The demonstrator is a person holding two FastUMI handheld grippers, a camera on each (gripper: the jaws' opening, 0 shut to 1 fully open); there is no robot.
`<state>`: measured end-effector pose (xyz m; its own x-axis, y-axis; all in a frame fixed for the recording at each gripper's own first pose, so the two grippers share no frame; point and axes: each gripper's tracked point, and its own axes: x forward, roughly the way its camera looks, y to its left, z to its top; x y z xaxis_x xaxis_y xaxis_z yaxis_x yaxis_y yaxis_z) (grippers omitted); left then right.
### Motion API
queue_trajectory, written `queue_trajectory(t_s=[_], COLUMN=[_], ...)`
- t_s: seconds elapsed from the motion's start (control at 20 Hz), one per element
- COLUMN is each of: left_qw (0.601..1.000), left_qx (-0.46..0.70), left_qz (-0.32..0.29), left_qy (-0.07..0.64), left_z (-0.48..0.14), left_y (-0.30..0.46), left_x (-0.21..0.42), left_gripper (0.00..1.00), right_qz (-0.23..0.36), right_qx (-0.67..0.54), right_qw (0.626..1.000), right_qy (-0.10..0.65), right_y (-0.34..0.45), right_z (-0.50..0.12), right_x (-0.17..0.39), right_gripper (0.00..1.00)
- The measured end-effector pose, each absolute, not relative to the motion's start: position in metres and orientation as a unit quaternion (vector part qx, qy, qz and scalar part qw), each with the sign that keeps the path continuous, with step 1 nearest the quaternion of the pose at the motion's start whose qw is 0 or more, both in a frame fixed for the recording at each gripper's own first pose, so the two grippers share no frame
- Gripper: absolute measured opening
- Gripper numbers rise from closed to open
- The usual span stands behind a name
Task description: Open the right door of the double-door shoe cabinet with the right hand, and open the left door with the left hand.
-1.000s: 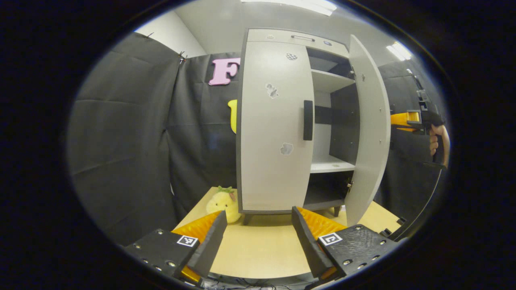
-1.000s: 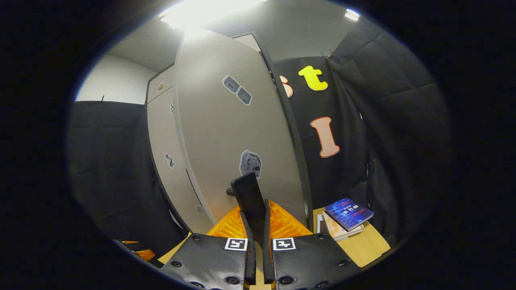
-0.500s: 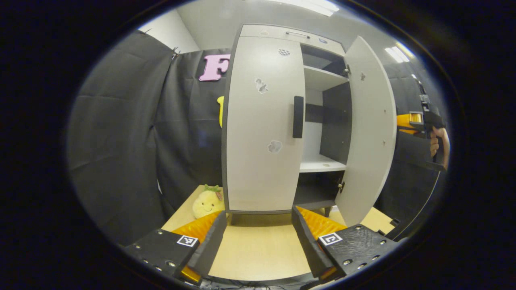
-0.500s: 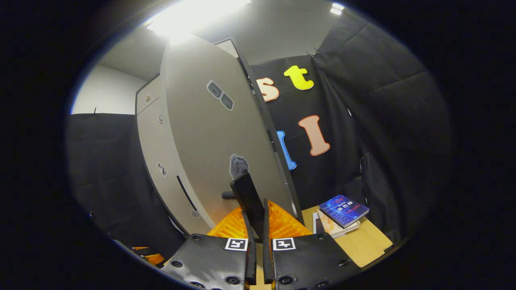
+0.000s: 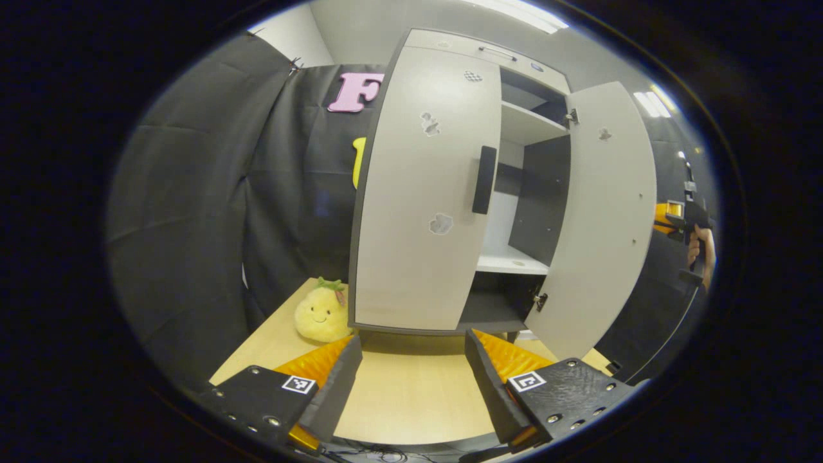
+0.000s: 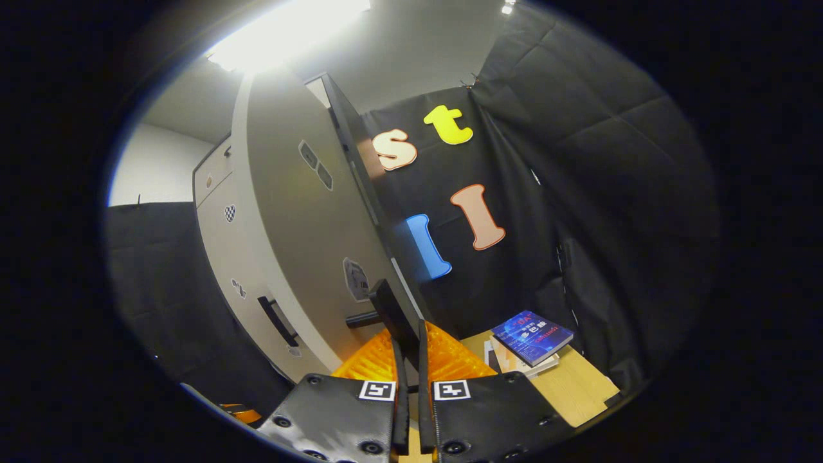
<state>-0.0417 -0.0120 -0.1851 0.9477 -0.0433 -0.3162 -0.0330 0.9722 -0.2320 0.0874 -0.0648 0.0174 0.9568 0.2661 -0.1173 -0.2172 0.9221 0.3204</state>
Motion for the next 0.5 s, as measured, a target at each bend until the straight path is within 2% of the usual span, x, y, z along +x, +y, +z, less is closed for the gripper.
queue_trajectory(t_s=[0.05, 0.1, 0.15, 0.5], left_qw=[0.98, 0.98, 0.98, 0.985], left_qx=[-0.118, -0.118, -0.116, -0.098], left_qz=[0.0, 0.002, 0.003, 0.008], left_qy=[0.162, 0.163, 0.163, 0.139], left_z=[-0.185, -0.184, -0.183, -0.16], left_y=[-0.011, -0.01, -0.009, 0.017], left_x=[-0.042, -0.041, -0.041, -0.033], left_gripper=[0.93, 0.93, 0.93, 0.93], right_qz=[0.125, 0.126, 0.126, 0.11], right_qx=[0.153, 0.15, 0.146, 0.122], right_qw=[0.977, 0.977, 0.978, 0.979], right_qy=[0.08, 0.081, 0.083, 0.121], right_y=[-0.066, -0.066, -0.066, -0.072], right_z=[0.017, 0.017, 0.017, 0.012], right_x=[0.088, 0.089, 0.087, 0.074], right_gripper=[0.07, 0.04, 0.08, 0.08])
